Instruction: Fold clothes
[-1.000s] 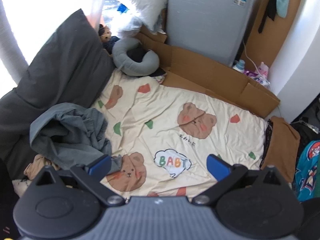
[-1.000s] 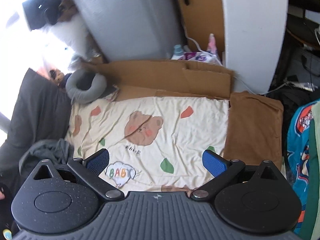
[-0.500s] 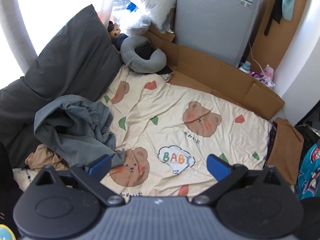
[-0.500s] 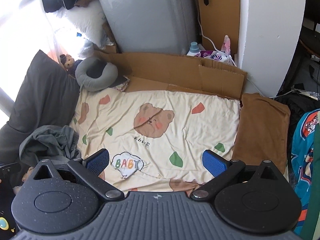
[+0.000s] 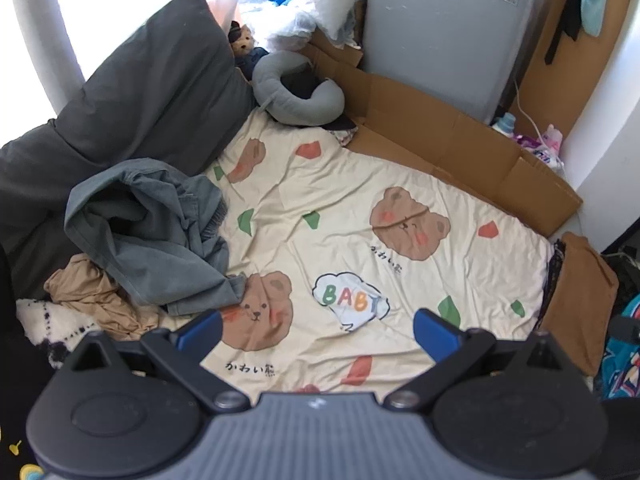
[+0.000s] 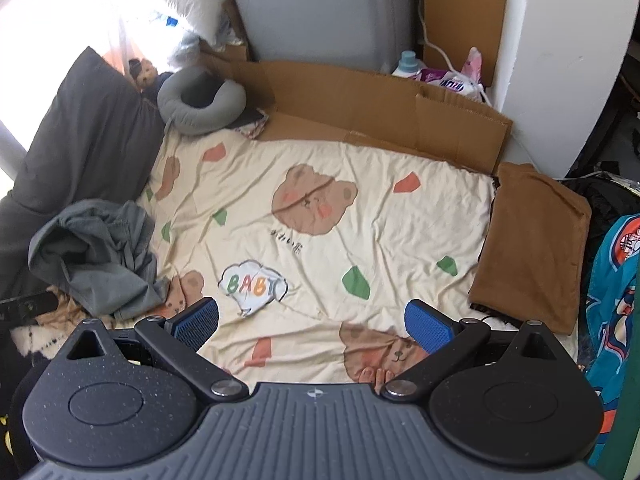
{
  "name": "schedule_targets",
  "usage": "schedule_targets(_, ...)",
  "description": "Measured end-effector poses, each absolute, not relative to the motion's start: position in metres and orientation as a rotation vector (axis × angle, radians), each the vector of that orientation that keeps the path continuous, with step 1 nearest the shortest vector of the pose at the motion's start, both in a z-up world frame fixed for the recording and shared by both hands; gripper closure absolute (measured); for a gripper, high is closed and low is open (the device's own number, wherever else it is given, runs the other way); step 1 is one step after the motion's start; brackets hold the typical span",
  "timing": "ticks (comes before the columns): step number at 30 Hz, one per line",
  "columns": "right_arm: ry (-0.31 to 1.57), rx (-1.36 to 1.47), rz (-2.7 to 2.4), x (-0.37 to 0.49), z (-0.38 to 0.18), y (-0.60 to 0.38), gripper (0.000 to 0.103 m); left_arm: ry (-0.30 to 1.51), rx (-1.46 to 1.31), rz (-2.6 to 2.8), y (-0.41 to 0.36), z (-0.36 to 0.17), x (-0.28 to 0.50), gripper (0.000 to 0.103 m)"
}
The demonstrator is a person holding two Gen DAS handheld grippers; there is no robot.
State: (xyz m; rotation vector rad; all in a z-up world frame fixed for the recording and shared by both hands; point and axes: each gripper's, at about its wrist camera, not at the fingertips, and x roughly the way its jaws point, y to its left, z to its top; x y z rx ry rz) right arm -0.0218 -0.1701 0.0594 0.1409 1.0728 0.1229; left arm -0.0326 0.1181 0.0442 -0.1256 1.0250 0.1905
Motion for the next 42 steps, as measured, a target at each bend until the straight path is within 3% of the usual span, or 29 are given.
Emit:
schedule_targets(25,1.125,0.078,0.158,-0.021,0.040,-0.136,0.001,1.067,-0.006,0.100,0.038,0.021,-0.027,0.001)
schedule_targets(42,1.123,0.089,0.161,-0.020,0.037,-0.134,0.001,1.057,-0.006,0.107,0.036,0.018,-0.027,0.001)
